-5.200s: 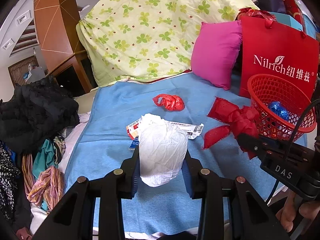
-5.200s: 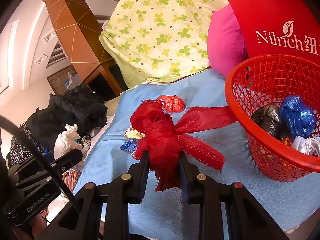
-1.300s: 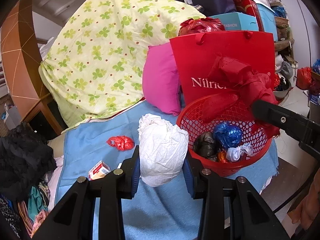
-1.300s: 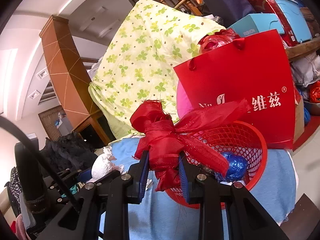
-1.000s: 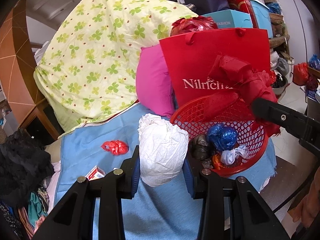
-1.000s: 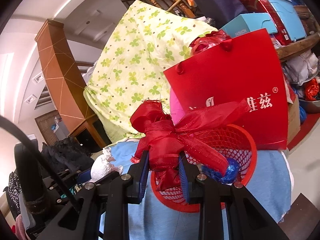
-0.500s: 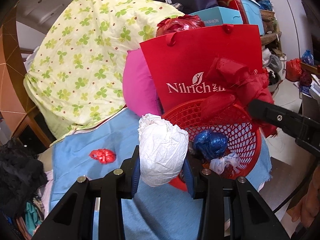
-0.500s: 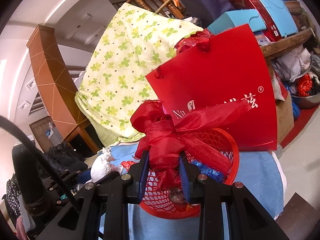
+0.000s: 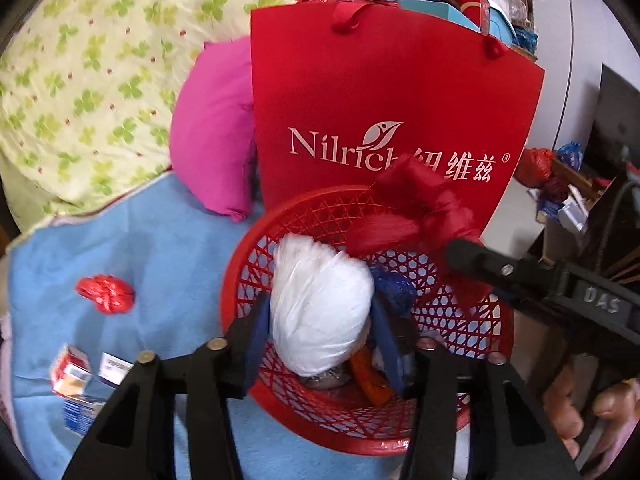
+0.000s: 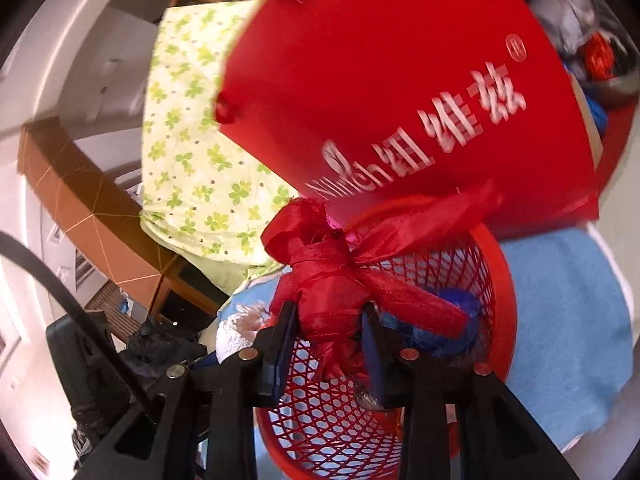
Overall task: Collect trash
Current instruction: 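Lower the tissue ball and ribbon into the basket and open both tools, then move both open tools back over the medicine boxes on the blanket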
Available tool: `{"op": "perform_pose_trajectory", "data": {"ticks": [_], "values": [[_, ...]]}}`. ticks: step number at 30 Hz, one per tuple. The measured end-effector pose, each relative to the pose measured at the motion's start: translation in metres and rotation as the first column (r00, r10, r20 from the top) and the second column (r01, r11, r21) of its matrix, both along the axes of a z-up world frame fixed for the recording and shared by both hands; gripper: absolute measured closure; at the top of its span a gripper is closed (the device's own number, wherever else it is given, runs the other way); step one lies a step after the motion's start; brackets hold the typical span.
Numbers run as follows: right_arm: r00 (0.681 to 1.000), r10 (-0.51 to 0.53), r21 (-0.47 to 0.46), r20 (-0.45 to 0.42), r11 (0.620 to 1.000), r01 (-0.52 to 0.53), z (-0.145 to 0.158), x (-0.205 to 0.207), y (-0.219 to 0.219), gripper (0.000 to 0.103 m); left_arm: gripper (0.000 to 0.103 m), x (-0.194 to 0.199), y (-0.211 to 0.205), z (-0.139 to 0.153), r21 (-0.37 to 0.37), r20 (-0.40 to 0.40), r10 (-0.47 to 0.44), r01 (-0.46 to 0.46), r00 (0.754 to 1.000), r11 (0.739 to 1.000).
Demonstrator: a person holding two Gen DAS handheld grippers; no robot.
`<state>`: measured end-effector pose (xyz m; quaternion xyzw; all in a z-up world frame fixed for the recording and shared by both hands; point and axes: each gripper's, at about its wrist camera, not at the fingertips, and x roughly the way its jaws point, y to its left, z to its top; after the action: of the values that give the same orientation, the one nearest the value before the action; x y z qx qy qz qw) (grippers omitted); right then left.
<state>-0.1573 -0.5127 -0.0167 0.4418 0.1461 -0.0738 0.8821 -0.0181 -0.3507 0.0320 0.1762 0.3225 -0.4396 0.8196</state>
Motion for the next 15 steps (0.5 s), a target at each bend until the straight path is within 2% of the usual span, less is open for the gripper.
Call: {"op": "perform_pose_trajectory", "data": {"ticks": [2,6,15], "values": [[1.000,0.001,0.005,0.000,1.000,-0.001,-0.002,0.003,0.001,0.064,0.039,0.002,0.002,-0.002,-0.011,-0.019,-0.005,0.005,1.000,1.000],[1.000,-0.009,-0.037,0.013,0.999,0.010,0.004,-0.002,0.008,0.050,0.038,0.001,0.011,-0.005,-0.015,-0.035,0.010,-0.010,0.999,1.000],[1.000,-0.002,-0.125,0.018,0.992,0.004,0.030,-0.023,0.034,0.049,0.038,-0.022,0.063,-0.014,0.033,0.023,0.072,-0.073,0.997,0.997]]}}
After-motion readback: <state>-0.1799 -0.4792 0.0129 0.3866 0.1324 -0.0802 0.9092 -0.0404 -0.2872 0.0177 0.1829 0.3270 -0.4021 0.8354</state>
